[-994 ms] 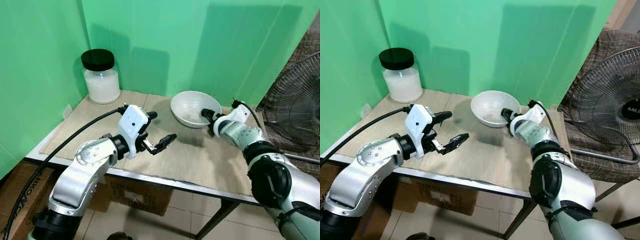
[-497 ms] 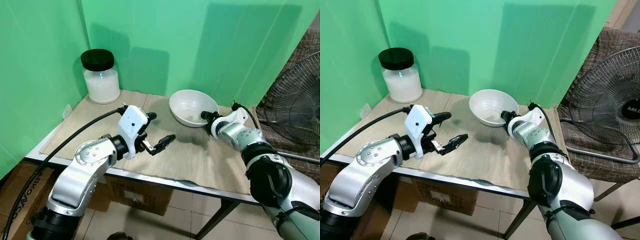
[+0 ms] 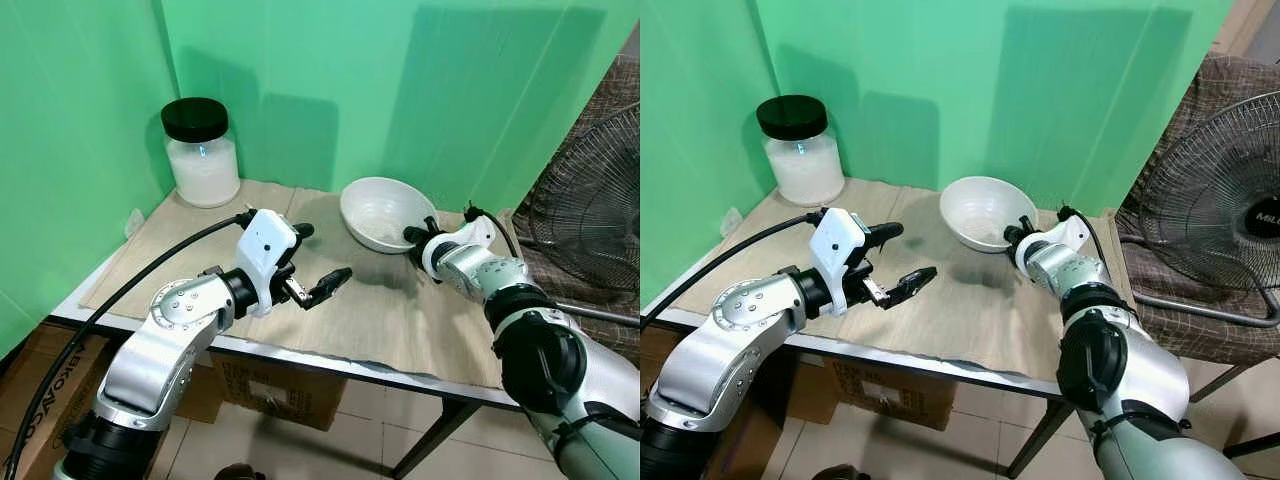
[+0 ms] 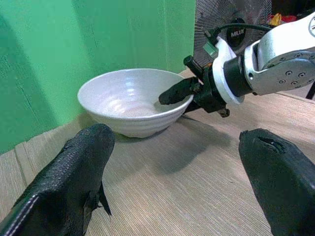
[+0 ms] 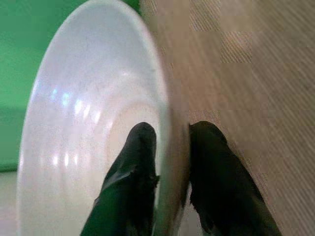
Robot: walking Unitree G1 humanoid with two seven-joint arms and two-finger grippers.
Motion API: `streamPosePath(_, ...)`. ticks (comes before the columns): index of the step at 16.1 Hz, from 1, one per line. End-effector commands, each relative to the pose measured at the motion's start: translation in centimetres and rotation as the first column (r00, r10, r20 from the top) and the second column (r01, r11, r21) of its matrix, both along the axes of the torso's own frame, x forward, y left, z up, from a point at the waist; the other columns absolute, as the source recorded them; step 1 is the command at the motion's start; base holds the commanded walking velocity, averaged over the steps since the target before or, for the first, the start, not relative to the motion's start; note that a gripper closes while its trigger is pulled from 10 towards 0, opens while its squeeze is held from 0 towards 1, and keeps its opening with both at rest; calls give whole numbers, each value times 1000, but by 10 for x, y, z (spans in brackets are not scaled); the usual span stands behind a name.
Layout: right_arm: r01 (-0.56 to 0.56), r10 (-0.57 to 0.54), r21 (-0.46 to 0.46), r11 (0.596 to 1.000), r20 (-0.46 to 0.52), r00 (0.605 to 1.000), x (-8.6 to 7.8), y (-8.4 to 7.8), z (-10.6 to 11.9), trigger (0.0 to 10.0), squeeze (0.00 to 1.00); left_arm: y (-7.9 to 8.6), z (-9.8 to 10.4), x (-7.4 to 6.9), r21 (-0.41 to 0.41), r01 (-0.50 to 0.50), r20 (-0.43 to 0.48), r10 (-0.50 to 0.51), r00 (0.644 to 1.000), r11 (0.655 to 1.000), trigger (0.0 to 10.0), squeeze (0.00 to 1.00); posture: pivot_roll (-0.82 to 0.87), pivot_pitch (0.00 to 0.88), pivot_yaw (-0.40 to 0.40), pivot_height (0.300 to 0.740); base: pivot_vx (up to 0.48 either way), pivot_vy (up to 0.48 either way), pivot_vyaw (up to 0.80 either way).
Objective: Setting the table
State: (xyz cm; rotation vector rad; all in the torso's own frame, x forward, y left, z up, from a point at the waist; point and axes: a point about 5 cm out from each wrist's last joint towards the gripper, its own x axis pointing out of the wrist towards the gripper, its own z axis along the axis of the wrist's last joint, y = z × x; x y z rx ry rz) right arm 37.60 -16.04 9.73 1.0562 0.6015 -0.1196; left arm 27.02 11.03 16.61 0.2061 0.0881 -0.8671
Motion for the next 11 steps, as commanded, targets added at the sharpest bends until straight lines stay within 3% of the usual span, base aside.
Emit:
streamPosePath(1,0,0,0,1000,32,999,3,-7,8,0,0,-1,2,2,20,-12,0,12,1000,1000,10000,0,122,0,-48,740,0,0,0)
streamPosePath(4,-37,39,-19,999,92,995,4,-13,13,0,0,4,1,5,27,-70,-32,71,997,997,10000,0,124,0,-52,740,0,0,0)
streamPosePath(5,-65,75,-57,996,204,976,6,-21,24,0,0,6,2,6,20,-100,-29,101,994,995,10000,0,123,0,-53,740,0,0,0)
streamPosePath(6,-83,101,-81,993,253,962,5,-23,29,0,0,9,2,8,20,-124,-24,125,992,992,10000,0,120,0,-50,740,0,0,0)
streamPosePath(8,-72,177,-269,961,391,903,-4,-30,42,0,0,15,5,14,24,-206,61,204,977,978,10000,0,121,0,-54,740,0,0,0)
streamPosePath(9,-44,181,-305,951,438,881,-7,-32,48,0,0,16,7,14,16,-226,75,224,972,974,10000,0,121,0,-54,740,0,0,0)
streamPosePath(10,33,239,-445,895,540,807,-26,-37,67,1686,0,19,12,15,-21,-284,115,285,952,959,10000,0,122,0,-58,740,0,0,0)
streamPosePath(11,58,264,-484,873,569,779,-35,-37,75,1686,0,20,14,15,-34,-304,130,306,943,952,10000,0,122,0,-58,740,0,0,0)
